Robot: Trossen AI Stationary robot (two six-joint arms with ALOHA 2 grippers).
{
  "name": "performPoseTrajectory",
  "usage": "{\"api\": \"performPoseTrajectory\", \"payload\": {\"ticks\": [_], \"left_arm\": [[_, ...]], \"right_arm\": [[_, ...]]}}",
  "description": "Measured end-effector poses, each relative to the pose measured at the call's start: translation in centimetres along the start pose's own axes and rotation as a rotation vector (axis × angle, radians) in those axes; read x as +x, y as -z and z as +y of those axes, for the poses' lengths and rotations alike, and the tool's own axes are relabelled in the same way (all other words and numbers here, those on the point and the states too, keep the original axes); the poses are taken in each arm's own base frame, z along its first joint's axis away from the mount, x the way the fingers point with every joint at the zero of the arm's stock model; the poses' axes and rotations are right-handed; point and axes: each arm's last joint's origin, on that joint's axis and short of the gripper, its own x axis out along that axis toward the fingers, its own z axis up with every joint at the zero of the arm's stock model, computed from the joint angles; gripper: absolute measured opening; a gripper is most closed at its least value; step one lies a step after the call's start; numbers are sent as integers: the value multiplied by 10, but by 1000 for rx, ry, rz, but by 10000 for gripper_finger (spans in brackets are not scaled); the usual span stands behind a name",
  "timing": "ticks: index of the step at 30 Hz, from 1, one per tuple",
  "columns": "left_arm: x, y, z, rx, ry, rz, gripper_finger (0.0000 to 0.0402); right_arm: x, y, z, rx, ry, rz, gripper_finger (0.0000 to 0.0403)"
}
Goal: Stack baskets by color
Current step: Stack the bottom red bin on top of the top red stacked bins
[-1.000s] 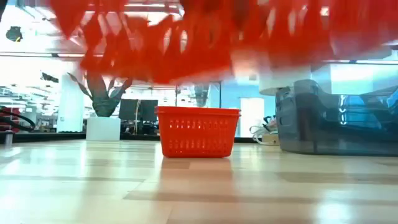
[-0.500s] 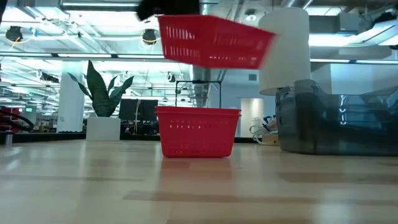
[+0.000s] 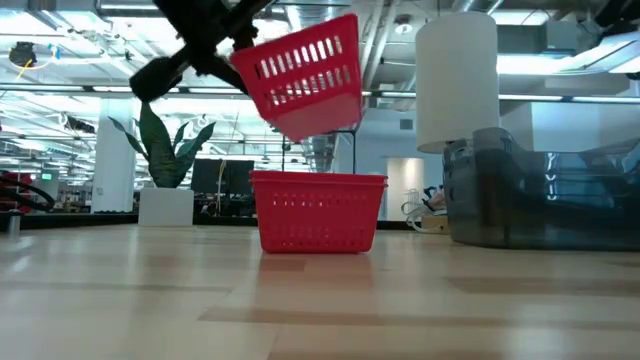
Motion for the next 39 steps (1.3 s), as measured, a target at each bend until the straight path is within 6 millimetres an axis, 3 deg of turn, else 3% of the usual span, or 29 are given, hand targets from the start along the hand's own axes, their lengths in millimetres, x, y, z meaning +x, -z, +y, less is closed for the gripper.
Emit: {"api": "performPoseTrajectory", "payload": {"ticks": [9, 19, 31, 39], "left_arm": [[11, 7, 10, -34, -47, -34, 0], [32, 29, 20, -50, -129, 18, 0], [34, 21, 22, -5, -167, 8, 3], [39, 19, 16, 36, -130, 32, 45]], "right_arm": [[-4, 0, -5, 11, -11, -9, 120], [-4, 1, -6, -1, -5, 0, 120], [-4, 2, -6, -7, -3, 7, 120], [-4, 2, -6, -8, -5, 11, 120]]}}
